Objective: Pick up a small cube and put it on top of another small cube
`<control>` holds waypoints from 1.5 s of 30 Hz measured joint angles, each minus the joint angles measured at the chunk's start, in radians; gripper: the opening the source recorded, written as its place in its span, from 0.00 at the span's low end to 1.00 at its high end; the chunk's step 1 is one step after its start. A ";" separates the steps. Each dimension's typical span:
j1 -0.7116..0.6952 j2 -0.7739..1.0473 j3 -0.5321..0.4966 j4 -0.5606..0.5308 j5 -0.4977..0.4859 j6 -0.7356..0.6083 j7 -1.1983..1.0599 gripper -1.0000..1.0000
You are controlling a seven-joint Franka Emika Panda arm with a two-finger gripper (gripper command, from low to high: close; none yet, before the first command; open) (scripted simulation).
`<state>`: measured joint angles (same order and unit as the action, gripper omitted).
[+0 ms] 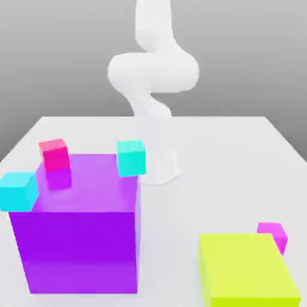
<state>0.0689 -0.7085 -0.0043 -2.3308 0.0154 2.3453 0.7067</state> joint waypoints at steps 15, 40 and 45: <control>0.338 0.550 0.073 -0.185 0.068 0.272 -0.543 0.50; 0.512 0.939 0.102 -0.276 -0.093 0.490 -0.708 0.00; 0.398 0.760 0.053 -0.281 -0.039 0.322 -0.782 0.00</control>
<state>0.4667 0.0510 0.0484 -2.6118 -0.0236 2.6668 -0.0754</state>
